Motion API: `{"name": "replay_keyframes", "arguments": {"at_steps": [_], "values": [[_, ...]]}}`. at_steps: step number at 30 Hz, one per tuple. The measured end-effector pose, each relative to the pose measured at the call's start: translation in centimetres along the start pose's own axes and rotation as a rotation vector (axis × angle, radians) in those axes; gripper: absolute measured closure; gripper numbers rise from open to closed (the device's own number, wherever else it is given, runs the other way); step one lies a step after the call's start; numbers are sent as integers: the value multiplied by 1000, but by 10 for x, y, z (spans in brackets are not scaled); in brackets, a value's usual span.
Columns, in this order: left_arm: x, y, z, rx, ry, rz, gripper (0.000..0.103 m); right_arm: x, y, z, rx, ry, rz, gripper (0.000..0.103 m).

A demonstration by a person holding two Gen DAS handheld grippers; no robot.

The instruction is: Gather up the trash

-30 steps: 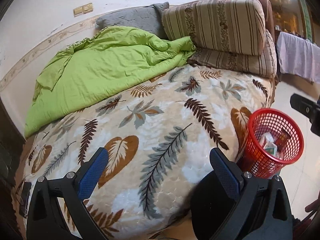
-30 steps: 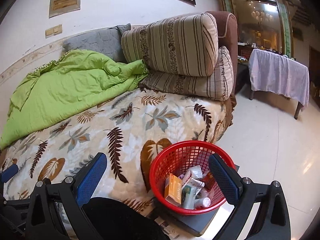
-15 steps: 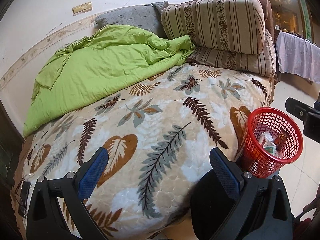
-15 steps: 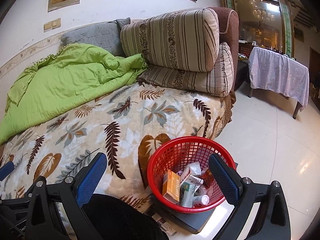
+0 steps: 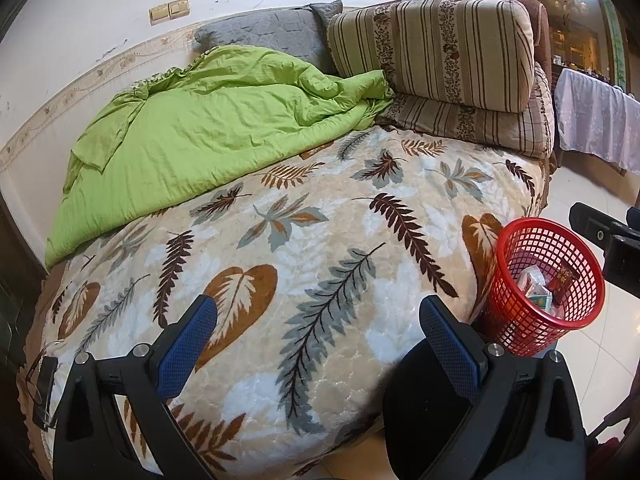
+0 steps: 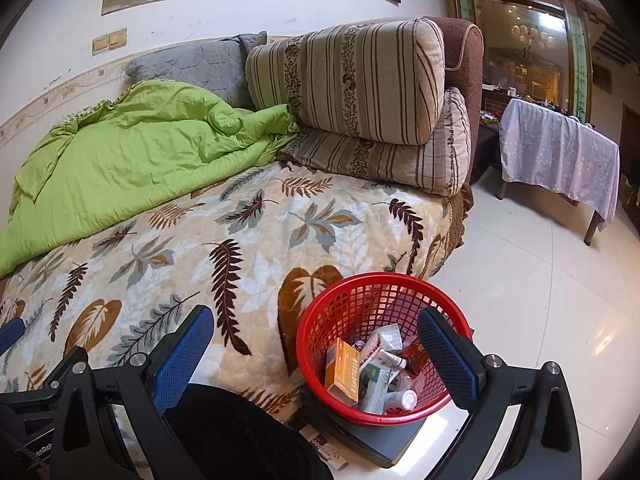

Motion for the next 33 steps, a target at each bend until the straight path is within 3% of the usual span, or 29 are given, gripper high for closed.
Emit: {"name": "replay_keyframes", "arguments": {"at_steps": [33], "values": [[2,1,1,3,2,11,2,0,2,-4,15,4,0,0]]}}
Point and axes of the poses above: each gripper's, at about its wrist camera, not at the fingertips, and z roughly against the way its jaws point, x to its left, y to its underside, the point moved 6 cm from there along -z, roughly the way its jaws point, and after that the axes turned 7 degrees about x, right-handed, at the moved point
